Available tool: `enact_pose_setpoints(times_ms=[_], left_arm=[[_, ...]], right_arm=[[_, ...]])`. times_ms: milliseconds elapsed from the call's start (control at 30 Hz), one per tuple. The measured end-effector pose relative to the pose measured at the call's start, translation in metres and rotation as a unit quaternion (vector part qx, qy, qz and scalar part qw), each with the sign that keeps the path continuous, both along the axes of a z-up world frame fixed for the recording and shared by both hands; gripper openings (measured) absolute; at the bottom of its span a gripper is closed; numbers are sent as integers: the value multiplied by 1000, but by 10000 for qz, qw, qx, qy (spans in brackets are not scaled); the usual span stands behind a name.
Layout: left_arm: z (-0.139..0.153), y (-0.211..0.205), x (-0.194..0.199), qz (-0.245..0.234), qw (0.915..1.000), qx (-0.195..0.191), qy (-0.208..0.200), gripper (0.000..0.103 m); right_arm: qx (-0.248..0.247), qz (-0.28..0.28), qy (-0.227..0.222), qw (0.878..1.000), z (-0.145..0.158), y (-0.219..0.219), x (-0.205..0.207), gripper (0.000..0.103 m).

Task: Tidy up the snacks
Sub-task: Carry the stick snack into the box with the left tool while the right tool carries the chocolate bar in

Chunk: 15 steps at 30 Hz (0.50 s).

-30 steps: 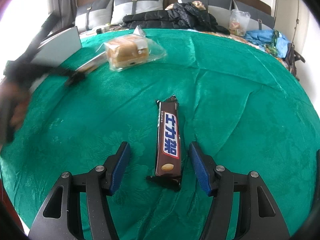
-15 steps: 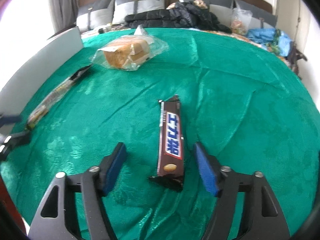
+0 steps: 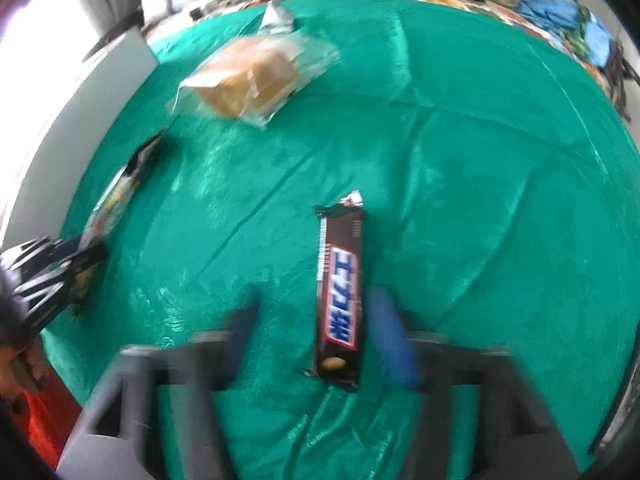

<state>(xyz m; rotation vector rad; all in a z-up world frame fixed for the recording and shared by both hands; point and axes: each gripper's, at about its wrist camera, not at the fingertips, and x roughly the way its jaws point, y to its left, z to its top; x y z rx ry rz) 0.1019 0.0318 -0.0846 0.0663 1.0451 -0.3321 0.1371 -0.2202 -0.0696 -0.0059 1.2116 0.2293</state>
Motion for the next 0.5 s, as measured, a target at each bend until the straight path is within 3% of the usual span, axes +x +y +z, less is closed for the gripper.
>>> enact_pose_setpoints(times_ms=[100, 267, 367, 500], left_arm=[[13, 18, -28, 287, 9982, -528, -51, 20], [53, 46, -59, 676, 9897, -1176, -449, 20], [91, 78, -65, 1041, 9771, -1657, -832, 20], [130, 134, -67, 1466, 9658, -1709, -1289, 20]], right_arm=[[133, -255, 6, 9996, 0, -4, -3, 18], [1068, -565, -95, 9926, 23, -13, -29, 18], [1432, -441, -246, 9884, 48, 6, -38, 18], [1974, 117, -633, 9782, 98, 63, -37, 18]])
